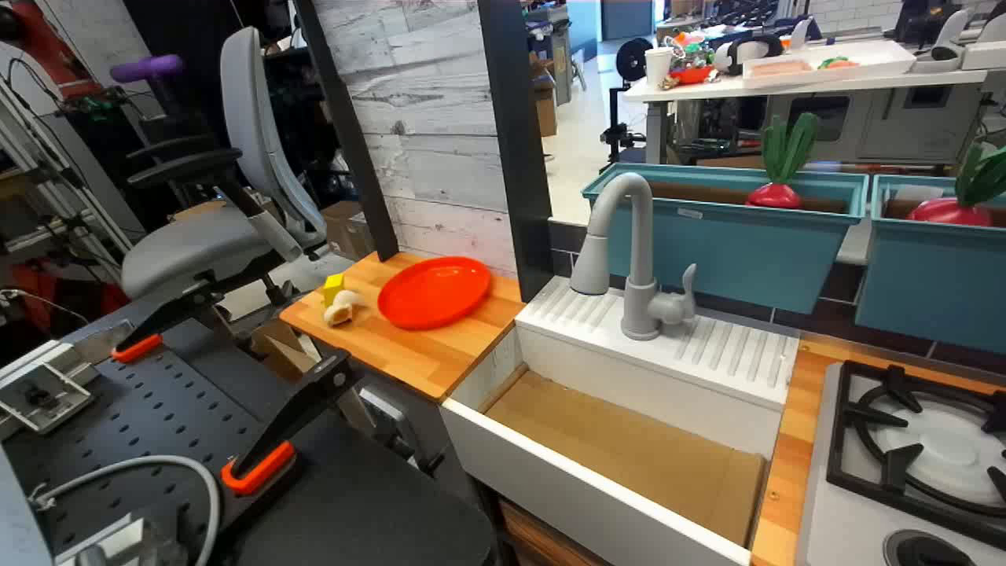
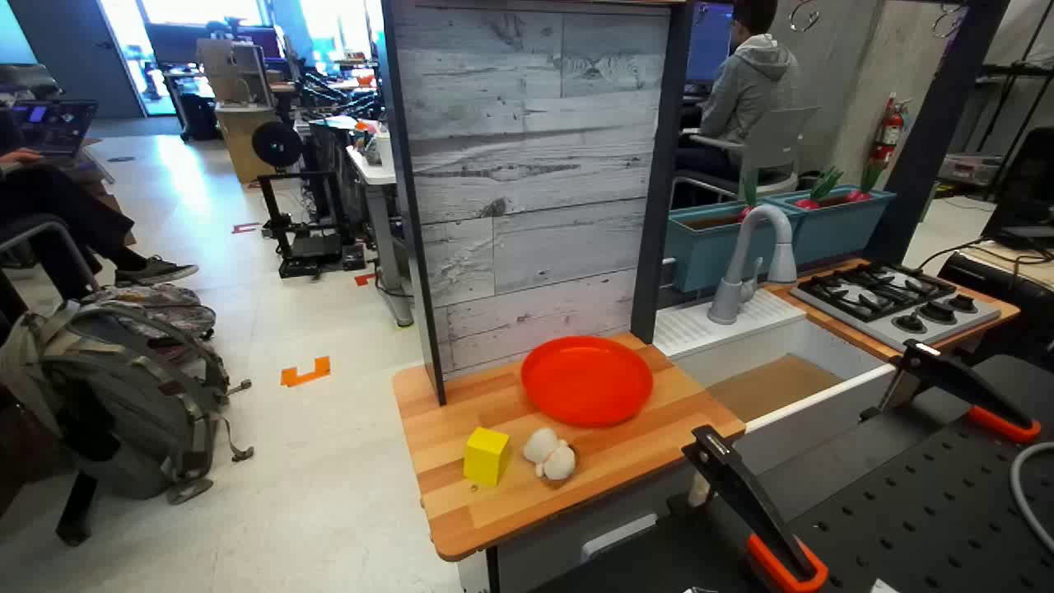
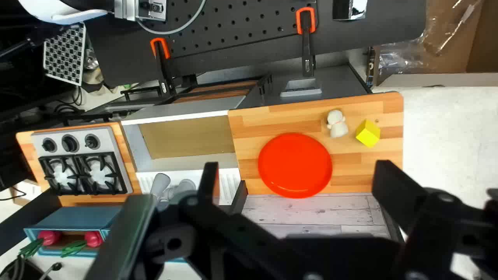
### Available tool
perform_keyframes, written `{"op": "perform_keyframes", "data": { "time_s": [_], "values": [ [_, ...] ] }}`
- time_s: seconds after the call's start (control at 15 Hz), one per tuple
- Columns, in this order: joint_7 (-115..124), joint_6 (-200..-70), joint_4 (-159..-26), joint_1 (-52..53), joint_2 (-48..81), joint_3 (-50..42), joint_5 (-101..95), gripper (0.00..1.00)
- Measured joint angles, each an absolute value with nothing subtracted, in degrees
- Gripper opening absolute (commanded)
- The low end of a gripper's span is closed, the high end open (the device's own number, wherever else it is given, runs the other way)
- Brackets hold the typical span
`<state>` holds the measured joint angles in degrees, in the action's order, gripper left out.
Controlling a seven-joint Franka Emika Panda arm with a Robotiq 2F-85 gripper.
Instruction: Put the white object on the orange plate
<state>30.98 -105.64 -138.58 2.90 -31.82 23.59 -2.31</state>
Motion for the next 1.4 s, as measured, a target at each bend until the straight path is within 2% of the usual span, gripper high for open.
{"op": "perform_keyframes", "data": {
  "time_s": [0.33,0.67,1.07,1.4],
  "values": [
    [31.0,-106.5,-138.8,3.2,-30.9,22.9,-2.3,1.0],
    [31.7,-116.0,-140.8,2.9,-25.0,21.4,-2.4,1.0],
    [35.8,-136.8,-144.2,1.4,-9.8,19.3,-4.8,1.0],
    [38.7,-143.7,-142.7,2.2,6.4,14.1,-7.0,1.0]
  ]
}}
